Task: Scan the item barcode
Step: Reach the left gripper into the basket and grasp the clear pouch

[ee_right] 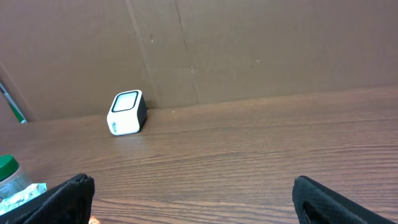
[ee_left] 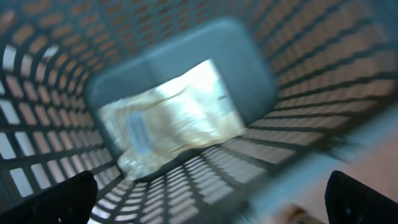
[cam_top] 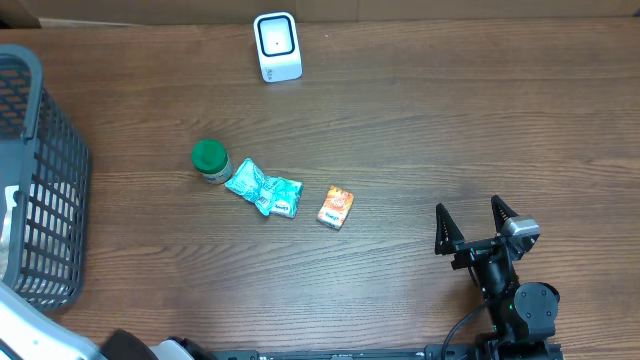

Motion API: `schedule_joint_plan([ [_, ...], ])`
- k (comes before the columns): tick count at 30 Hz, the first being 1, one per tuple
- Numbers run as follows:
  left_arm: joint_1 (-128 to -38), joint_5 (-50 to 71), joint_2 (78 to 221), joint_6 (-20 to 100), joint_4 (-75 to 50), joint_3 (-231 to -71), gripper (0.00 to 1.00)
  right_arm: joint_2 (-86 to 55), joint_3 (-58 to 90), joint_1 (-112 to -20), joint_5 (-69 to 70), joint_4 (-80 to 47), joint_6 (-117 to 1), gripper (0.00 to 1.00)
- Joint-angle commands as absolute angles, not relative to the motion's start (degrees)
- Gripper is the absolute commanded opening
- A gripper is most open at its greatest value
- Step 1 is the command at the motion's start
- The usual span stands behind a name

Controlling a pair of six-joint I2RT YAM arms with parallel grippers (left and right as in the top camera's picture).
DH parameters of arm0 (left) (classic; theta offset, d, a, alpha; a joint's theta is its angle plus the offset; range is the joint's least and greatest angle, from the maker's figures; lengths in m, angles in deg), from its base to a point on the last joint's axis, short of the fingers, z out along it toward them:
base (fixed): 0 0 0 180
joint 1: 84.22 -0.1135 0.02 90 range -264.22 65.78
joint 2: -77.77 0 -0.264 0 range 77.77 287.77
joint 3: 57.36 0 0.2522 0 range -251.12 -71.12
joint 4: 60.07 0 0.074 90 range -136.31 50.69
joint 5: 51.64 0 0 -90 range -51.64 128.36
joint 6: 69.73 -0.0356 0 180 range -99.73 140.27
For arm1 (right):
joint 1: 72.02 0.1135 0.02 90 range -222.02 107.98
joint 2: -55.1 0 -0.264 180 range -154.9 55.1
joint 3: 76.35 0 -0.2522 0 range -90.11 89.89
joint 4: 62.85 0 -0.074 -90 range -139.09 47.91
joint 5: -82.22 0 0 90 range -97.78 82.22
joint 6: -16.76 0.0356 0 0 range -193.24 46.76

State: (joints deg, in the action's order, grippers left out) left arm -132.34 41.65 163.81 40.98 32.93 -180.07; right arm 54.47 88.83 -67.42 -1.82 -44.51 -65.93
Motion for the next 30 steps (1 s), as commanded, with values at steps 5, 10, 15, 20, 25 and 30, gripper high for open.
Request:
schedule_joint_plan([
  [5, -138.90, 44.78, 167.33, 38.14, 30.04, -170.76, 1.00, 54.93, 89.44, -67.16, -2.19, -44.73, -65.82, 1.00],
  [10, -140.58, 43.66, 167.35, 32.54, 24.23, -162.30, 1.00, 54.93, 89.44, -67.16, -2.19, -44.73, -65.82, 1.00],
  [15, -140.85, 41.34, 168.95, 25.85, 20.23, -157.99, 1.00, 54.93, 89.44, -67.16, -2.19, -44.70, -65.82, 1.00],
  [20, -140.89, 41.93, 174.02, 23.19, 20.75, -157.97, 1.00, 54.93, 89.44, -67.16, -2.19, -44.70, -65.82, 1.00],
  [25, -140.89, 41.93, 178.63, 22.49, 19.64, -157.97, 1.00, 54.93, 89.44, -67.16, -2.19, -44.70, -65.82, 1.00],
  [30, -140.89, 41.50, 183.13, 20.48, 18.09, -157.97, 0.99, 54.93, 89.44, -67.16, -2.19, -44.73, -65.82, 1.00],
])
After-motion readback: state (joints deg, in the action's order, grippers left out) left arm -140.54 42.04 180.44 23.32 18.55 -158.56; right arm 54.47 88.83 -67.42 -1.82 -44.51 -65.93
